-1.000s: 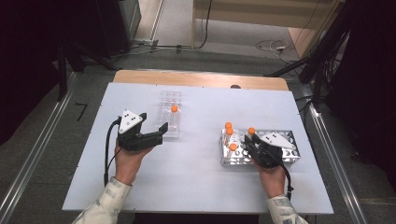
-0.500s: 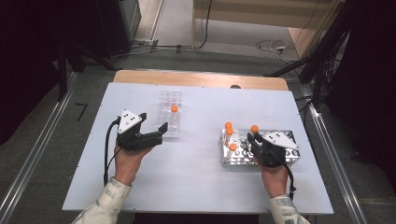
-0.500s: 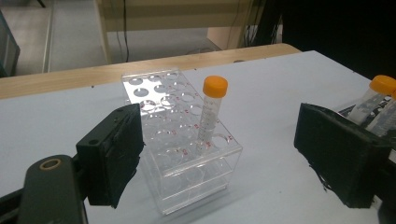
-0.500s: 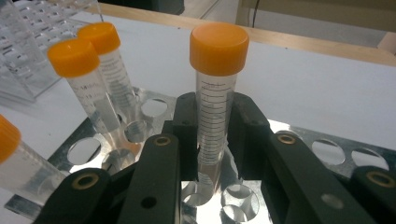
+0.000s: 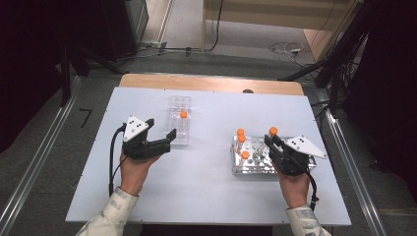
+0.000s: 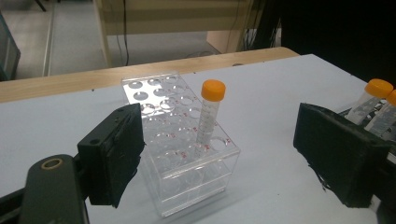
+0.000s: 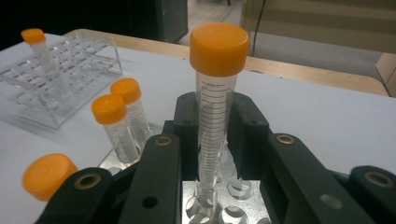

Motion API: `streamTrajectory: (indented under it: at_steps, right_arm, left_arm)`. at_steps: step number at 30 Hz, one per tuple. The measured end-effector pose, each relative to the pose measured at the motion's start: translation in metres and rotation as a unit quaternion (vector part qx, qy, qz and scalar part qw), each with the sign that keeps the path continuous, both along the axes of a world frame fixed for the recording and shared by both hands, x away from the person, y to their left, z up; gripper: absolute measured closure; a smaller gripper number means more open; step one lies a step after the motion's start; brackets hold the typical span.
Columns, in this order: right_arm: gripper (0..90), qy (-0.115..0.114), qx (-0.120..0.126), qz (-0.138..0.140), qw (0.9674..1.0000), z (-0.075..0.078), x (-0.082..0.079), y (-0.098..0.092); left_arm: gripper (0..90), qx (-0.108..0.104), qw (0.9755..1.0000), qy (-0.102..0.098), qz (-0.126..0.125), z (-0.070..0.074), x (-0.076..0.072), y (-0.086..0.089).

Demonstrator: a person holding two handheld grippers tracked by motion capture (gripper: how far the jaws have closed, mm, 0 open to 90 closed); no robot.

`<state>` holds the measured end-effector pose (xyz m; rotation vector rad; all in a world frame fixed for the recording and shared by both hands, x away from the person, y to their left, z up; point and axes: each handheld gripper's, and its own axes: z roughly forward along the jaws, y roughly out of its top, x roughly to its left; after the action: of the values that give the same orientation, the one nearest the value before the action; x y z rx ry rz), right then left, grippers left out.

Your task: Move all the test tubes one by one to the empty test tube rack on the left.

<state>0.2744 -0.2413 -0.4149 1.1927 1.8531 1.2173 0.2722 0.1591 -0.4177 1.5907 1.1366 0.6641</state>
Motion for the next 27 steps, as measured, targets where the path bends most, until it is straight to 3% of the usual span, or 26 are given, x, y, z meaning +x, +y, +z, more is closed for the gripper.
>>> streamTrajectory:
  at_steps: [6,12,20,27]
  right_arm:
    - [72.3,-0.014,0.000,0.015,0.9998,0.012,-0.014,-0.001]
    - [72.3,-0.008,0.006,0.031,0.9995,0.020,-0.032,-0.003]
    - [72.3,0.000,0.011,0.064,0.9979,0.019,-0.058,0.000]
    - [72.3,0.004,0.006,0.102,0.9948,0.013,-0.073,0.017]
  left_arm:
    - [16.4,0.001,1.0000,0.000,-0.004,0.001,-0.001,-0.002]
    - [16.4,0.001,1.0000,0.000,-0.006,0.001,-0.002,-0.003]
    - [16.4,0.000,0.9999,0.001,-0.013,0.002,-0.002,-0.006]
    - [16.3,0.002,0.9999,0.003,-0.015,0.002,-0.003,-0.008]
